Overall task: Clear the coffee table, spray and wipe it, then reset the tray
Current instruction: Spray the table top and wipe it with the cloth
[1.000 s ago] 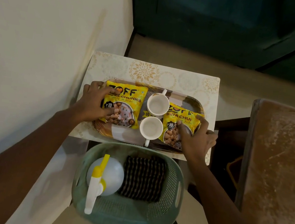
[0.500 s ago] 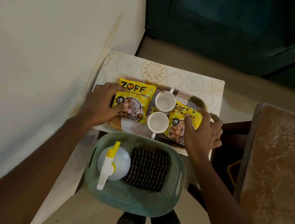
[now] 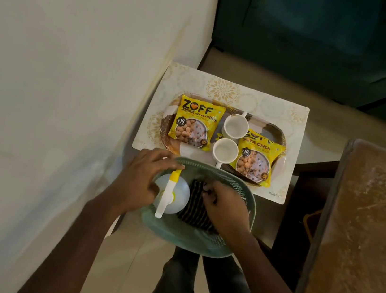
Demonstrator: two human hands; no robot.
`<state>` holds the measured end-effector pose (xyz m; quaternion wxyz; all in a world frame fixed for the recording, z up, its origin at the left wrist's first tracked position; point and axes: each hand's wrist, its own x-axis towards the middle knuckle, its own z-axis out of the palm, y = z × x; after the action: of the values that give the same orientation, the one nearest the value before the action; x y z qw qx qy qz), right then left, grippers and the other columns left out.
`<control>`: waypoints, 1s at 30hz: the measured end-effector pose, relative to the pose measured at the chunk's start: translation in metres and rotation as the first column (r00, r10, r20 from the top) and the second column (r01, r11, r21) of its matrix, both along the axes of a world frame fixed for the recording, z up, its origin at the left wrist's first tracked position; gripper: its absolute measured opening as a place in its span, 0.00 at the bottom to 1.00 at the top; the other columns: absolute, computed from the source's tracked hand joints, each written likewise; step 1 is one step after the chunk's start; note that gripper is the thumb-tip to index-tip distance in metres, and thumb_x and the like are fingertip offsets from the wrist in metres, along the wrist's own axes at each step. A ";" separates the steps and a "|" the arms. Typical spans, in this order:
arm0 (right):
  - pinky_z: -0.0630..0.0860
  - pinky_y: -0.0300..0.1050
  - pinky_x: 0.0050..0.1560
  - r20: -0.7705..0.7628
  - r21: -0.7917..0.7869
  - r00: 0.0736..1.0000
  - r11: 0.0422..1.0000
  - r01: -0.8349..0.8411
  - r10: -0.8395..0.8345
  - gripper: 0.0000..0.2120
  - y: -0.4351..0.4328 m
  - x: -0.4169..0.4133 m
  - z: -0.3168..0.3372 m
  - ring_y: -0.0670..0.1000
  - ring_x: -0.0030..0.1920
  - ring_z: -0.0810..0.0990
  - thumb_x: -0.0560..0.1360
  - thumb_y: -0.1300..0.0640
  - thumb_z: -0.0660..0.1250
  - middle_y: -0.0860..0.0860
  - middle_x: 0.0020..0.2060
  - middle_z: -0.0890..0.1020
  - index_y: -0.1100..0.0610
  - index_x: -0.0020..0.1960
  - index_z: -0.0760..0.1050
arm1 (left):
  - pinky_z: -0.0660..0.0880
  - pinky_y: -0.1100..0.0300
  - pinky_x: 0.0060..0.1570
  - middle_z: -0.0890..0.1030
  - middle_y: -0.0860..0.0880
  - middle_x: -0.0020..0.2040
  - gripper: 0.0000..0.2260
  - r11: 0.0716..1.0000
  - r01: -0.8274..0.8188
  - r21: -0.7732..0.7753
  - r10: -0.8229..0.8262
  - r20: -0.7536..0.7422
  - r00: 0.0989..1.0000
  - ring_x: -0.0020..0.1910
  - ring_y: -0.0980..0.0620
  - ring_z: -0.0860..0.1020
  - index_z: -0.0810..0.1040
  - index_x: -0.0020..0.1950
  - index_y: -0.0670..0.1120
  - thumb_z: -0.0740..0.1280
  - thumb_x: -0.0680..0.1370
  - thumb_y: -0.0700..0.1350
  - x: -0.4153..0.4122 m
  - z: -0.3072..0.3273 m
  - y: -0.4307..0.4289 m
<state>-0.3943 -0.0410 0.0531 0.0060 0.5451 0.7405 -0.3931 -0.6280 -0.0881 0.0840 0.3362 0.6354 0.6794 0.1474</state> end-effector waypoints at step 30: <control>0.79 0.56 0.54 -0.270 -0.720 0.379 0.447 0.531 -0.885 0.09 -0.020 0.022 0.094 0.60 0.51 0.83 0.74 0.57 0.65 0.56 0.45 0.86 0.59 0.49 0.81 | 0.76 0.67 0.39 0.80 0.55 0.42 0.30 0.918 -0.291 0.270 0.237 0.214 0.948 0.38 0.55 0.79 0.78 0.58 0.45 0.78 0.64 0.61 0.056 0.079 -0.034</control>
<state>-0.3727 -0.0611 0.1473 -0.2676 0.6314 0.2313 -0.6901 -0.5724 -0.1223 0.1628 0.2726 0.5653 0.6963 0.3483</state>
